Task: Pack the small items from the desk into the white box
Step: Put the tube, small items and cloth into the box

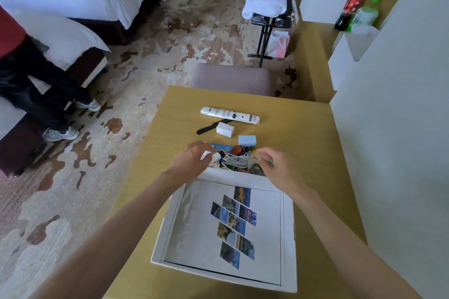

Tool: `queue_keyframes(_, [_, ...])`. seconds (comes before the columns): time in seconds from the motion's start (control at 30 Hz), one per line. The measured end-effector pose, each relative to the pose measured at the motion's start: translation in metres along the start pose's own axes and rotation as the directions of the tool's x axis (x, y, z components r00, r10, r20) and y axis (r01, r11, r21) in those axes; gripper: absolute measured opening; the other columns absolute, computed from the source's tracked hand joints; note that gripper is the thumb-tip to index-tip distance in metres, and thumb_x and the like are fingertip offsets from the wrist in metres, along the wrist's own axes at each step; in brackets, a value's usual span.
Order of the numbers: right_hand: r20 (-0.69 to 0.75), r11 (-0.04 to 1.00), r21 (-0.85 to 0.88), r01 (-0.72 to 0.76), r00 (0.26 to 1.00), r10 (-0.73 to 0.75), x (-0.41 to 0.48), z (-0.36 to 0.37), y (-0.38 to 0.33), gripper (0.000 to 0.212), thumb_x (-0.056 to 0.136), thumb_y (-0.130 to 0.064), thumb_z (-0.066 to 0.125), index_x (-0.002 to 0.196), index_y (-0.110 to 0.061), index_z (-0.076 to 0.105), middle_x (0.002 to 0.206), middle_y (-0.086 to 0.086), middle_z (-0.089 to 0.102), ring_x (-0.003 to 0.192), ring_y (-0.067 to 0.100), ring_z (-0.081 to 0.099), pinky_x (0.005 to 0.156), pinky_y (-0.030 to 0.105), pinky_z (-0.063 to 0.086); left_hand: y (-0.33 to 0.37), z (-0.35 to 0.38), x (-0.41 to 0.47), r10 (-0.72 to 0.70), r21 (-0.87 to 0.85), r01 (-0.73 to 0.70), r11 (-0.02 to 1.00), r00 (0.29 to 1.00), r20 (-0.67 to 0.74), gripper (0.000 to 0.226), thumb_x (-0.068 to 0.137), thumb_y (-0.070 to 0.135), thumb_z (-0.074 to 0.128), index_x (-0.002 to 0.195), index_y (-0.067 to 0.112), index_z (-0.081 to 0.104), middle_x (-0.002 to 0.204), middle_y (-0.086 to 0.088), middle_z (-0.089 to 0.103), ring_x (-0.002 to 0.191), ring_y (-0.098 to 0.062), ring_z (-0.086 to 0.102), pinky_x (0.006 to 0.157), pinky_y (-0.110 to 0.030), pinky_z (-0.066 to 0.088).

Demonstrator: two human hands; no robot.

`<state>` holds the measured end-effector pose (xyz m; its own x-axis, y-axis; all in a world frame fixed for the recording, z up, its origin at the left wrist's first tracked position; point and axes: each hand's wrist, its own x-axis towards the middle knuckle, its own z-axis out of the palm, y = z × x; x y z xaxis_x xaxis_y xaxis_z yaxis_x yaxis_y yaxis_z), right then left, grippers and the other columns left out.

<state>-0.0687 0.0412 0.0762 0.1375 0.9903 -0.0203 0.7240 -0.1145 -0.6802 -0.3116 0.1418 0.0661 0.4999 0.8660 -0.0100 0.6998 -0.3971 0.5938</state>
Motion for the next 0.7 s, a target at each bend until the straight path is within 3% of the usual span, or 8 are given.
queue_keyframes(0.13, [0.104, 0.997, -0.07, -0.042, 0.993, 0.049, 0.037, 0.021, -0.003, 0.029, 0.095, -0.013, 0.054, 0.123, -0.014, 0.063, 0.12, 0.003, 0.068, 0.11, 0.016, 0.063, 0.088, 0.031, 0.052, -0.041, 0.006, 0.041, -0.13, -0.007, 0.134, 0.991, 0.97, 0.203, 0.026, 0.094, 0.012, 0.047, 0.114, 0.014, 0.064, 0.129, -0.008, 0.058, 0.111, -0.023, 0.057, 0.09, -0.029, 0.043])
queue_keyframes(0.3, [0.322, 0.954, -0.294, 0.067, 0.946, 0.033, 0.082, 0.063, -0.022, 0.034, 0.093, -0.012, 0.058, 0.126, -0.017, 0.063, 0.125, 0.005, 0.063, 0.112, 0.024, 0.059, 0.088, 0.042, 0.05, -0.096, 0.021, 0.064, -0.286, 0.073, 0.277, 0.958, 0.922, 0.26, 0.035, 0.092, 0.015, 0.05, 0.127, 0.014, 0.051, 0.129, -0.014, 0.052, 0.113, -0.028, 0.052, 0.096, -0.036, 0.042])
queue_keyframes(0.43, [0.466, 0.905, -0.367, 0.217, 0.884, -0.023, 0.106, 0.096, -0.033, 0.043, 0.092, -0.007, 0.055, 0.133, -0.019, 0.057, 0.135, 0.003, 0.054, 0.121, 0.024, 0.051, 0.093, 0.045, 0.045, -0.123, 0.037, 0.075, -0.253, 0.148, 0.22, 0.964, 0.93, 0.267, 0.046, 0.089, 0.023, 0.058, 0.133, 0.016, 0.044, 0.13, -0.011, 0.049, 0.117, -0.029, 0.047, 0.095, -0.039, 0.042])
queue_keyframes(0.53, [0.551, 0.811, -0.491, 0.318, 0.834, 0.006, 0.116, 0.114, -0.039, 0.053, 0.09, 0.0, 0.049, 0.138, -0.022, 0.052, 0.138, 0.003, 0.051, 0.124, 0.024, 0.047, 0.095, 0.042, 0.044, -0.132, 0.045, 0.084, -0.16, 0.21, 0.104, 0.972, 0.948, 0.274, 0.054, 0.088, 0.032, 0.061, 0.136, 0.018, 0.04, 0.127, -0.008, 0.051, 0.114, -0.026, 0.05, 0.088, -0.035, 0.044])
queue_keyframes(0.63, [0.559, 0.767, -0.553, 0.325, 0.828, 0.052, 0.122, 0.122, -0.039, 0.05, 0.09, -0.003, 0.046, 0.137, -0.022, 0.05, 0.134, 0.005, 0.053, 0.119, 0.026, 0.051, 0.091, 0.042, 0.046, -0.134, 0.051, 0.095, -0.086, 0.265, 0.019, 0.964, 0.966, 0.243, 0.055, 0.086, 0.038, 0.062, 0.134, 0.019, 0.042, 0.124, -0.005, 0.053, 0.11, -0.022, 0.052, 0.079, -0.03, 0.043])
queue_keyframes(0.7, [0.549, 0.764, -0.542, 0.35, 0.836, 0.006, 0.123, 0.121, -0.038, 0.041, 0.091, -0.006, 0.048, 0.13, -0.018, 0.053, 0.126, 0.007, 0.057, 0.107, 0.027, 0.056, 0.081, 0.041, 0.047, -0.136, 0.052, 0.102, -0.083, 0.257, 0.013, 0.966, 0.961, 0.263, 0.055, 0.085, 0.037, 0.063, 0.133, 0.018, 0.044, 0.126, -0.005, 0.052, 0.113, -0.022, 0.05, 0.081, -0.031, 0.043])
